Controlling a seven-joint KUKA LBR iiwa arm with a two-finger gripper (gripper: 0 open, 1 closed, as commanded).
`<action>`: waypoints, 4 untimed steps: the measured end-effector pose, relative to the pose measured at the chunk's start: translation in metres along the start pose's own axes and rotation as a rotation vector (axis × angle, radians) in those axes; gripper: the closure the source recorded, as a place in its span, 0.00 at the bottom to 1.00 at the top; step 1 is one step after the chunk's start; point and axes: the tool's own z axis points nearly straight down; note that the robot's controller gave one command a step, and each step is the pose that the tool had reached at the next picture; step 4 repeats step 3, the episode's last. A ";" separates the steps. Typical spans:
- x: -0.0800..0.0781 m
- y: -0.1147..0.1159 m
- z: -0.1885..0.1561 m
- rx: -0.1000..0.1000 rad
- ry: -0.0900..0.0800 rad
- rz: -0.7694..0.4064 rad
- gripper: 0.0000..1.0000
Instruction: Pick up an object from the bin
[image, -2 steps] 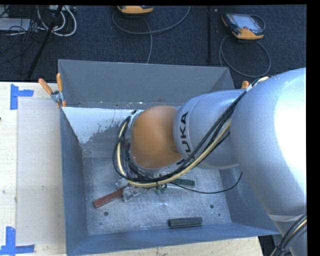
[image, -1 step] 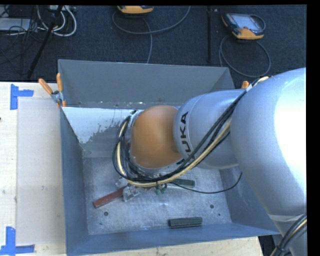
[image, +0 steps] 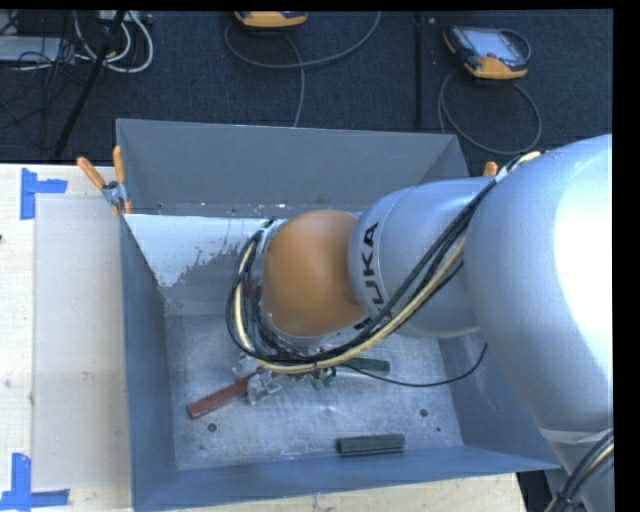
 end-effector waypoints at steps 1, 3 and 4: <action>0.003 0.001 -0.017 -0.001 0.011 0.000 1.00; 0.000 0.001 -0.050 0.000 0.002 0.000 1.00; 0.000 0.001 -0.050 0.000 0.002 0.000 1.00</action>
Offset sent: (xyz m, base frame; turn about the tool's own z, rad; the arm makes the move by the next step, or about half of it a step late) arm -0.0002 -0.0001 0.0313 0.0000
